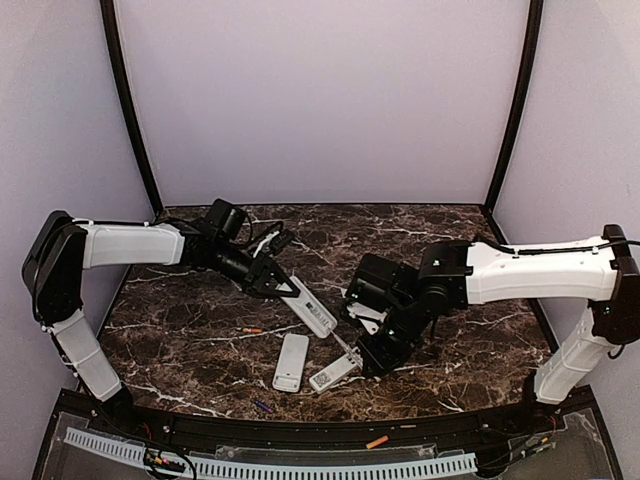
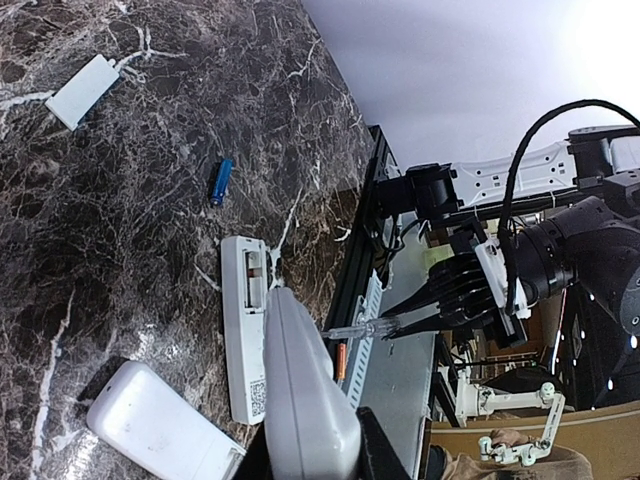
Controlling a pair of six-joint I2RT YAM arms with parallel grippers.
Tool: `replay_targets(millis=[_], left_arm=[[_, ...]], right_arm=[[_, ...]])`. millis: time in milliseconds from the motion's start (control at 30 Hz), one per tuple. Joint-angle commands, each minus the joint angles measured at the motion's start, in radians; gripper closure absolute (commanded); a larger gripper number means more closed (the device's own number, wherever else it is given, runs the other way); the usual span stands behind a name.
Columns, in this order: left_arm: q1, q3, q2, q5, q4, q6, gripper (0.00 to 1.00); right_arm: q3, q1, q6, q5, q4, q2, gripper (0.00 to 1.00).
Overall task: Unload the batteries from the remote control
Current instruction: Remove the battery cover from the remote control.
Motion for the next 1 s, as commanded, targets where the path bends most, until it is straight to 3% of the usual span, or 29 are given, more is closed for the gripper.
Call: replay_targets(millis=[0, 500, 967], left_arm=[[-0.014, 0.026, 0.0, 0.032, -0.024, 0.023, 1.0], [-0.025, 0.031, 0.007, 0.042, -0.035, 0.033, 1.0], [-0.042, 0.037, 0.017, 0.049, -0.049, 0.046, 1.0]], right_arm=[[0.041, 0.017, -0.025, 0.027, -0.042, 0.025, 1.0], [0.074, 0.023, -0.025, 0.074, -0.096, 0.07, 1.0], [0.097, 0.023, -0.056, 0.071, -0.047, 0.094, 1.0]])
